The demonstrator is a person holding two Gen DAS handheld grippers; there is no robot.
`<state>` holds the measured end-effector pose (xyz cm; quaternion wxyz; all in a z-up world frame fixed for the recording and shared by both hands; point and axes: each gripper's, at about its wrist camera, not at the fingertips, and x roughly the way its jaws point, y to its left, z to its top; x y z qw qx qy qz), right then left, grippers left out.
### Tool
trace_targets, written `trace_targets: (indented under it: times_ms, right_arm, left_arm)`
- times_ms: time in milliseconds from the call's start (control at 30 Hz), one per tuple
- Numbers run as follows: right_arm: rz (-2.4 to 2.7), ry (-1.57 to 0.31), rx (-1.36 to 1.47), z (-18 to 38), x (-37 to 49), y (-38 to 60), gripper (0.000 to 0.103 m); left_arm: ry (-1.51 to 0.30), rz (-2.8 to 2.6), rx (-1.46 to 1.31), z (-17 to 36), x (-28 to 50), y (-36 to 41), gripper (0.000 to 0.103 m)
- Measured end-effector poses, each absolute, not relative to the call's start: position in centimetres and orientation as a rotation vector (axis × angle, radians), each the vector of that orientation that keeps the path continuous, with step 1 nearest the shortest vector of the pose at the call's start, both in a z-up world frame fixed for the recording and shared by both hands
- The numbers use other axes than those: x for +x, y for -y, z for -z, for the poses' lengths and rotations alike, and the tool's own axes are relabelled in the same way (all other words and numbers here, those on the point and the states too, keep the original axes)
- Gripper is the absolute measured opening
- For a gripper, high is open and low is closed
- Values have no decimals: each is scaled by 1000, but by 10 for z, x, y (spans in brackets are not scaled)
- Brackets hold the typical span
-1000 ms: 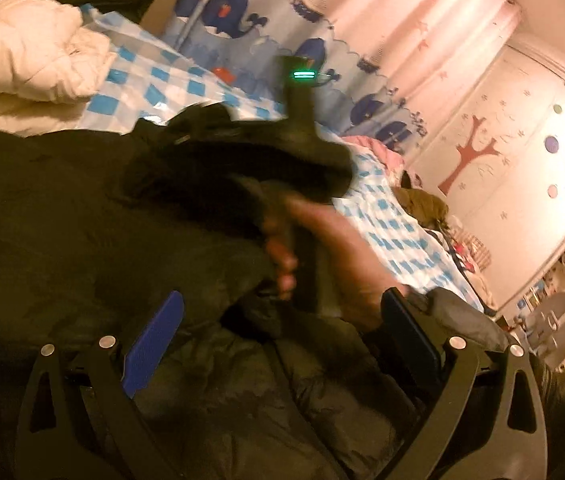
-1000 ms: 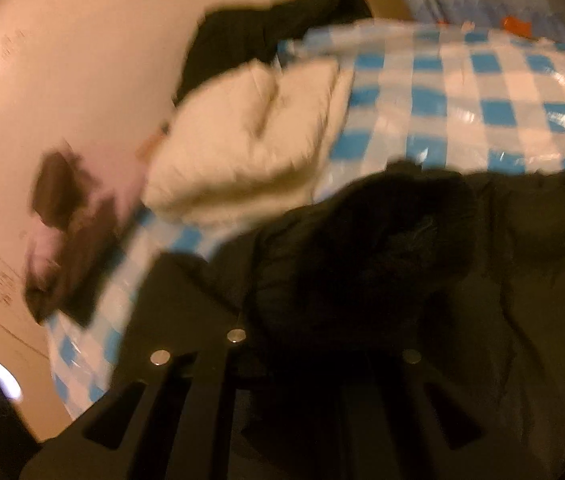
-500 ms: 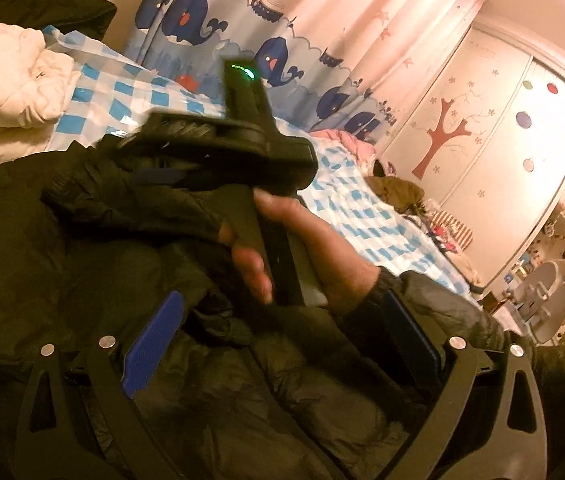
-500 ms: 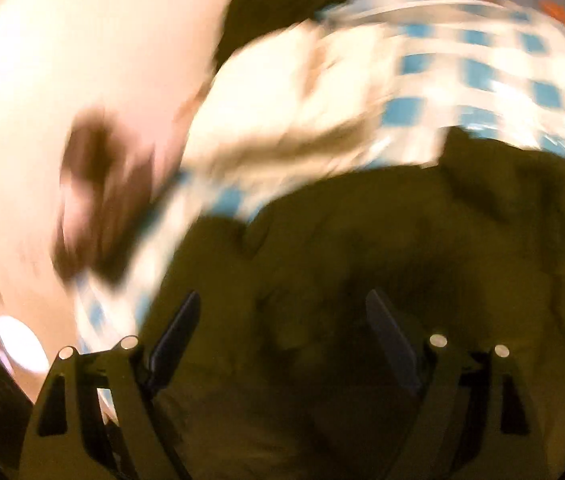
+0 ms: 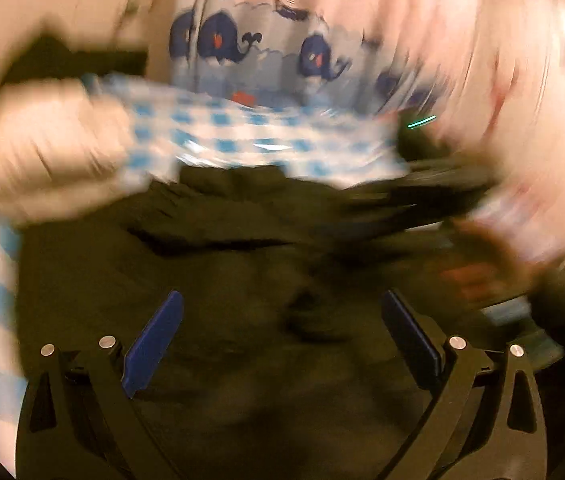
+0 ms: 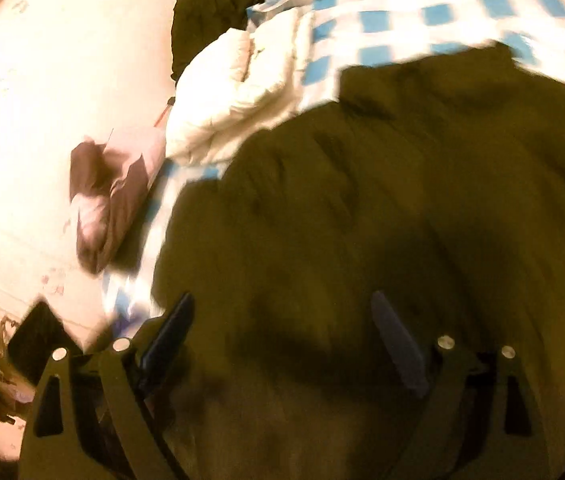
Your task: Fold large clothes
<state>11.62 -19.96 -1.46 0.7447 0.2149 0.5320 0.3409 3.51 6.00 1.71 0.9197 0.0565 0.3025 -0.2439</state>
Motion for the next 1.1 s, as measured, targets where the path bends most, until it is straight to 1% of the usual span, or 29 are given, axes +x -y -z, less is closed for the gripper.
trace_targets:
  times_ms: [67,133,267,333,367,400,433,467,500,533,633,667,733,867,900,967,1000,1100]
  right_arm:
    - [-722,-1172,524,17,84,231,87]
    - [-686,-1177,617,28,52,268,89]
    - [-608,-1179,739,48,33,309,89]
    - [-607,-1161,787,49,36,317,89]
    - [-606,-1149,790,48,38,318,89]
    - [-609,-1143,791,47,38,319,89]
    - [-616,-1144,789,47,38,319,89]
    - [-619,-1149,780,48,37,317,89]
    - [-616,-1152,768,48,35,315,89]
    - [-614,-1156,761,48,34,314,89]
    - [-610,-1152,746,47,31,315,89]
    - [-605,-1147,730,46,32,314,89]
    - [-577,-1124,643,37,31,307,89]
    - [-535,-1033,311,-5,34,257,89]
    - [-548,-1016,238,-14,40,236,91]
    - [-559,-995,108,-25,57,191,93]
    - [-582,-984,36,-28,70,160,94]
    - [-596,-948,-169,-24,103,71,94]
  left_arm:
    - [-578,413,348,-12,28,-29,95]
    - [-565,380,491,-7,29,-6,95]
    - [-565,303,796,15,45,32,95]
    - [-613,288,901,31,63,40,95]
    - [-635,297,910,36,71,41,90]
    - [-634,300,917,38,74,42,76]
    - [-651,301,923,42,77,44,31]
    - [-661,258,925,43,84,43,9]
    - [-646,252,905,40,85,42,8]
    - [-649,273,831,29,85,34,5]
    - [-637,290,443,-28,89,-25,4]
    - [-598,275,290,-53,85,-58,4]
    - [-494,235,83,-94,71,-121,4]
    - [-298,145,-155,-158,34,-231,4]
    - [-275,116,-202,-168,27,-258,4]
    - [-267,69,-237,-173,19,-287,4]
    - [-275,47,-255,-170,15,-300,4]
    - [-302,25,-305,-155,10,-320,4]
